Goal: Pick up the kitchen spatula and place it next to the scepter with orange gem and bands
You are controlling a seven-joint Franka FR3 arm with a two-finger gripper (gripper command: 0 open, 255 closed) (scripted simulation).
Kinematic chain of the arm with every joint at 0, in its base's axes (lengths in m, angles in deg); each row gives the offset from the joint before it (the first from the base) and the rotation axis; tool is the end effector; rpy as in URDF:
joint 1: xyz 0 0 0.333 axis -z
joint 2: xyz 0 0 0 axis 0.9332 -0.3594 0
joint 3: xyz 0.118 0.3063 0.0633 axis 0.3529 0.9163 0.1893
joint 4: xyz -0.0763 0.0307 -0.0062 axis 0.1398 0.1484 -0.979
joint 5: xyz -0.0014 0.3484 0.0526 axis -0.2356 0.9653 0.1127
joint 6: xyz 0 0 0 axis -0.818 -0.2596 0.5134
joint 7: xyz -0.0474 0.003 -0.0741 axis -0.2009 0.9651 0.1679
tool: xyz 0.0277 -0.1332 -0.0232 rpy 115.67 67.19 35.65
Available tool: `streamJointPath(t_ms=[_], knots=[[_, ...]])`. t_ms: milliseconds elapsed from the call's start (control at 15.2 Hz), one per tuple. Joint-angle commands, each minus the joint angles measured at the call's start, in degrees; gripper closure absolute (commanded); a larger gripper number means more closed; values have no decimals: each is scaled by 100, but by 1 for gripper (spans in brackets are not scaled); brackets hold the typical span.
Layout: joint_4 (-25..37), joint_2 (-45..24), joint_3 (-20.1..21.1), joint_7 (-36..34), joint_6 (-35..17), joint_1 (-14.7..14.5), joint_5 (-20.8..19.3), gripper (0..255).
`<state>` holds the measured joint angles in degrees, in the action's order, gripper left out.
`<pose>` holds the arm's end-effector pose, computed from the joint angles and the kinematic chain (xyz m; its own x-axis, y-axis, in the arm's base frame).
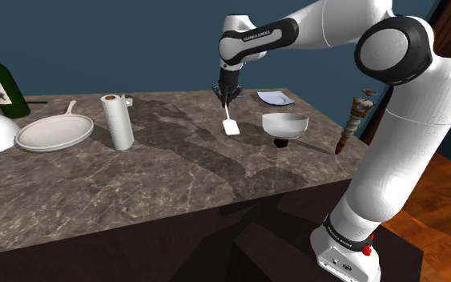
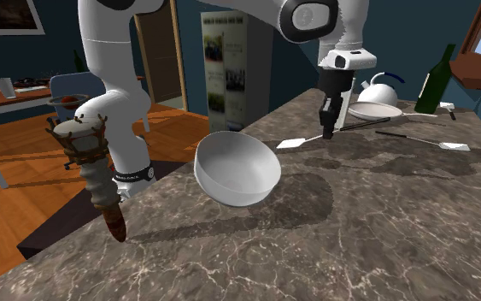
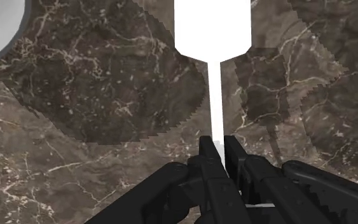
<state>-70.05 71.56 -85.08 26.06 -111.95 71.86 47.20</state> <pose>0.5695 -0.0271 0.4680 0.8829 -0.4648 0.0667 -0.4658 -0.8849 -0.0008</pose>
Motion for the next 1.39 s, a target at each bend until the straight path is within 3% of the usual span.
streamJointPath(t_ms=[0,1320], knots=[[95,47,-2,10,144,3,3,255],[1595,82,2,50,1679,-2,16,255]])
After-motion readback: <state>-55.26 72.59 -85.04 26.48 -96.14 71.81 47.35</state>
